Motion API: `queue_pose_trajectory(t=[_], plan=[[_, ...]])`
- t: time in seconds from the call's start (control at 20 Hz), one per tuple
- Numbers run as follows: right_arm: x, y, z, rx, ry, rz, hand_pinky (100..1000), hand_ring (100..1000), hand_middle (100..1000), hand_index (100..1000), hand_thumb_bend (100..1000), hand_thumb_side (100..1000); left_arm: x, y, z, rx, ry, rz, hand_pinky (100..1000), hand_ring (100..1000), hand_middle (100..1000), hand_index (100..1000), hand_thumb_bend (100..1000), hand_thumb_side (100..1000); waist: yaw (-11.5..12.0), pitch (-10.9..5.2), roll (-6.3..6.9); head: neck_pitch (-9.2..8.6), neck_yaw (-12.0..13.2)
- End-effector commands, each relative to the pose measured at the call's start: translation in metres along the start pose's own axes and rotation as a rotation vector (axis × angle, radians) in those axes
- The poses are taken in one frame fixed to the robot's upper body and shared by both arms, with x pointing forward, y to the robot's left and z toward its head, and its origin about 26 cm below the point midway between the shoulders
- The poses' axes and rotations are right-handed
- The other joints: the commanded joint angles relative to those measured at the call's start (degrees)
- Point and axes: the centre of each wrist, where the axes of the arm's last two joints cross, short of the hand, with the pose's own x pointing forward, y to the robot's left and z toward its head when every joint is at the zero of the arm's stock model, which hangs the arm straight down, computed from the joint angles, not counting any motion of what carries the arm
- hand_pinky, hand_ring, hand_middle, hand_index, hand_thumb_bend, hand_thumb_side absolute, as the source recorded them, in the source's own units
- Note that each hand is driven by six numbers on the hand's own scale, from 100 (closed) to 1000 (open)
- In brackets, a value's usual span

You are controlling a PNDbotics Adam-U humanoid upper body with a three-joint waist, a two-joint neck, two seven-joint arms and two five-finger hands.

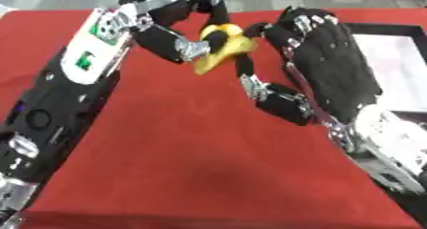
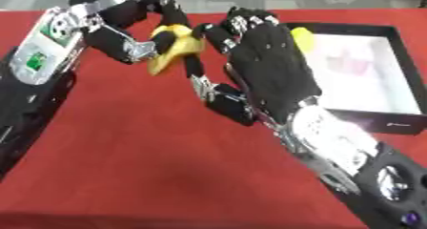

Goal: Pick up the objects with one hand, pass them to the other hand, and then place them into the box on the other side of the table.

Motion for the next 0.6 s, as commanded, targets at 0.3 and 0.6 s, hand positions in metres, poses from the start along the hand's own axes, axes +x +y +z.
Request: queue_pose_trajectory(t=[0.3,0.6], plan=[[-0.008,-0.007,-0.003,-0.004,-0.013,0.022,461,530,198,246,100,396,0.010,0.013,-0.001,-0.139,-0.118,-0.125,735,544,438,597,100,330,-0.06,-1.40,0.02,0.30,-0.38],[-0.010,-0.009,-0.006,-0.004,-0.021,0.018,470,525,207,246,100,365,0.010,0.009,-0.012,-0.152,-0.138,-0.120,736,548,443,601,100,355,-0.01,-1.52,-0.06,0.30,-0.37]])
